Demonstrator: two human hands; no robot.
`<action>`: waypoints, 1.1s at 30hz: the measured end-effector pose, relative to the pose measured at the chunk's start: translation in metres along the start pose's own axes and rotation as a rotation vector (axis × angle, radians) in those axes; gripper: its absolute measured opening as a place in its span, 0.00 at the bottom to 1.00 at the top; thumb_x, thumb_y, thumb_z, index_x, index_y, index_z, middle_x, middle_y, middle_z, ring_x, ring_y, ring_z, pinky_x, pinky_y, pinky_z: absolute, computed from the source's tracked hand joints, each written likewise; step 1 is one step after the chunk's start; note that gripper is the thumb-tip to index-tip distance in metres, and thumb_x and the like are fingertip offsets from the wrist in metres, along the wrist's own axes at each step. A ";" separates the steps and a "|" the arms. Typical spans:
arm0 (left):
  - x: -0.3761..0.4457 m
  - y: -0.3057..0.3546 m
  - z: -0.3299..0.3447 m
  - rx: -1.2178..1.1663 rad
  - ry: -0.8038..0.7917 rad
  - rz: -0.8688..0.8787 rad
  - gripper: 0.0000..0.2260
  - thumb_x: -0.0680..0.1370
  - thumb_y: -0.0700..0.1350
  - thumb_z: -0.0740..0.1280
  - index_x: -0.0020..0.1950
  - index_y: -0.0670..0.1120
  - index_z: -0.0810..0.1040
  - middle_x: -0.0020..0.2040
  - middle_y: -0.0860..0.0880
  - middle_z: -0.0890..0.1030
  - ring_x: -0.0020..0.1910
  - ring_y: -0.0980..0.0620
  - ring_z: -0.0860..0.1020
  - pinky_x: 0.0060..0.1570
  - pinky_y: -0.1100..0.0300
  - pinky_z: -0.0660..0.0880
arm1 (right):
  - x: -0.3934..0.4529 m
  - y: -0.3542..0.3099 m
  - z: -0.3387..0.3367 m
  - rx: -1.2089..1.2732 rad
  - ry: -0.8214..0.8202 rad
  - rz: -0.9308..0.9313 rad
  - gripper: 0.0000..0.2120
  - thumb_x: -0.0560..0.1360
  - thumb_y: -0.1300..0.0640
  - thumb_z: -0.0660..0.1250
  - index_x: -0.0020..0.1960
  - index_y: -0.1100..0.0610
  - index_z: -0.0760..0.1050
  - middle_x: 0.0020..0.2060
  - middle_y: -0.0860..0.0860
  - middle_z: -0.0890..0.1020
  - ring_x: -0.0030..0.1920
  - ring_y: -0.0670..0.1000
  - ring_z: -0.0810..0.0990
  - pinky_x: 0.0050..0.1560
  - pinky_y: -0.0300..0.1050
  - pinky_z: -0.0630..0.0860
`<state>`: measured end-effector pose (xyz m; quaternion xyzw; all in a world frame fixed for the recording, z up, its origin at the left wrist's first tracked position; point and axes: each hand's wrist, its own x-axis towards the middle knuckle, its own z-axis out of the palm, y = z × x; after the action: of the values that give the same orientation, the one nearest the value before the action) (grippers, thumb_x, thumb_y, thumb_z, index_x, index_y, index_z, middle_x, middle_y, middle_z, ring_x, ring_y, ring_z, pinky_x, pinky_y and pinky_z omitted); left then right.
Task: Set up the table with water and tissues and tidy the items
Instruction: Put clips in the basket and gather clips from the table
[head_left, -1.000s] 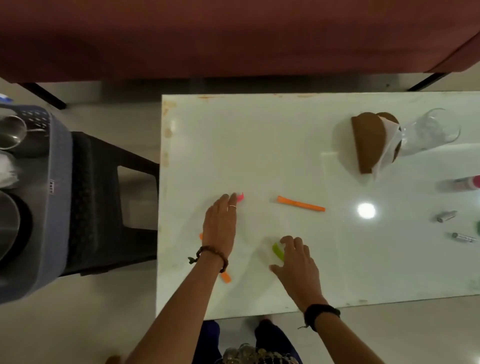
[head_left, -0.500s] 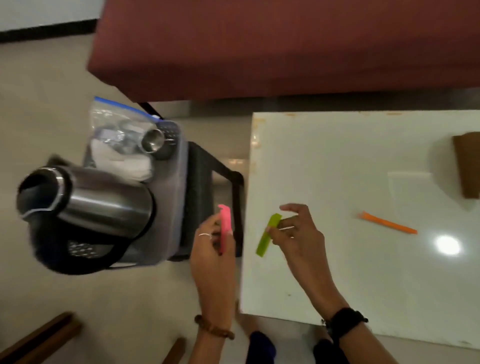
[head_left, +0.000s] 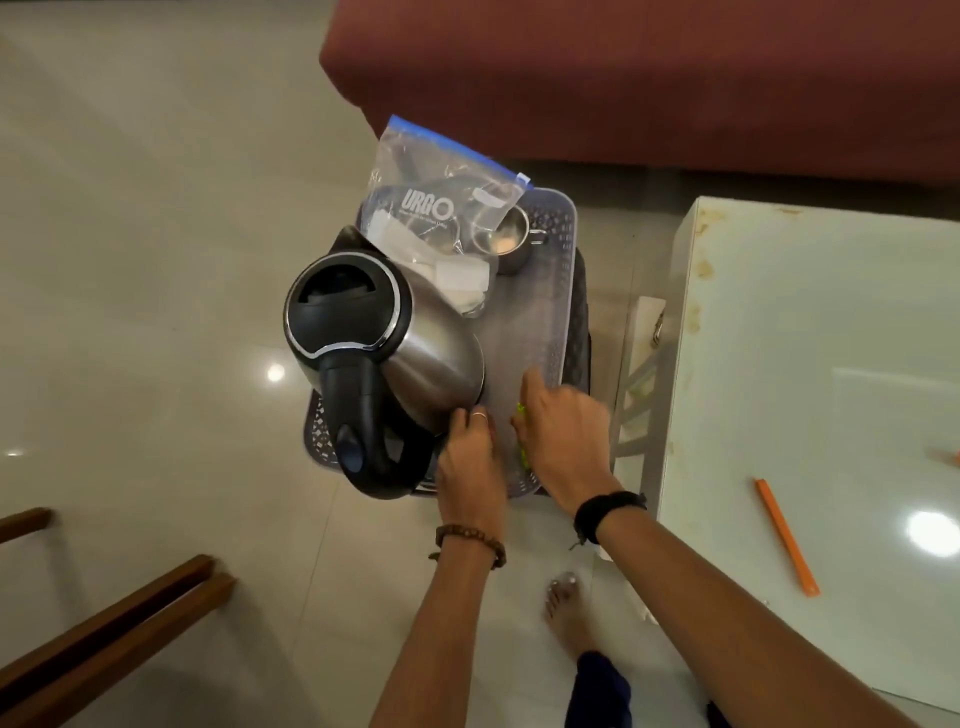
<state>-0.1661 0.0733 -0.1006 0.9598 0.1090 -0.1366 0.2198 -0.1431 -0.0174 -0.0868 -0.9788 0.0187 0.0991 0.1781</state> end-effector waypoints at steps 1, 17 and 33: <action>0.003 -0.003 0.003 0.027 -0.027 0.022 0.09 0.81 0.43 0.57 0.58 0.43 0.72 0.58 0.44 0.74 0.52 0.45 0.78 0.53 0.52 0.77 | 0.003 -0.001 0.003 -0.043 -0.008 -0.013 0.04 0.79 0.56 0.59 0.50 0.57 0.69 0.38 0.52 0.78 0.36 0.51 0.75 0.30 0.42 0.62; -0.118 0.145 0.117 -0.212 -0.065 0.316 0.15 0.77 0.41 0.64 0.63 0.45 0.74 0.62 0.44 0.75 0.61 0.44 0.73 0.58 0.52 0.75 | -0.102 0.208 -0.042 0.175 0.203 0.352 0.04 0.78 0.55 0.61 0.49 0.53 0.74 0.39 0.48 0.82 0.37 0.50 0.79 0.30 0.40 0.65; -0.167 0.193 0.228 -0.298 -0.187 -0.078 0.23 0.74 0.32 0.63 0.68 0.41 0.66 0.56 0.48 0.73 0.47 0.49 0.76 0.44 0.63 0.76 | -0.125 0.419 -0.037 -0.101 -0.069 0.488 0.06 0.77 0.59 0.60 0.50 0.61 0.73 0.46 0.57 0.79 0.50 0.58 0.75 0.45 0.48 0.68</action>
<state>-0.3202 -0.2241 -0.1709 0.8948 0.1445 -0.2160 0.3631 -0.2885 -0.4225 -0.1720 -0.9490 0.2434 0.1733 0.1005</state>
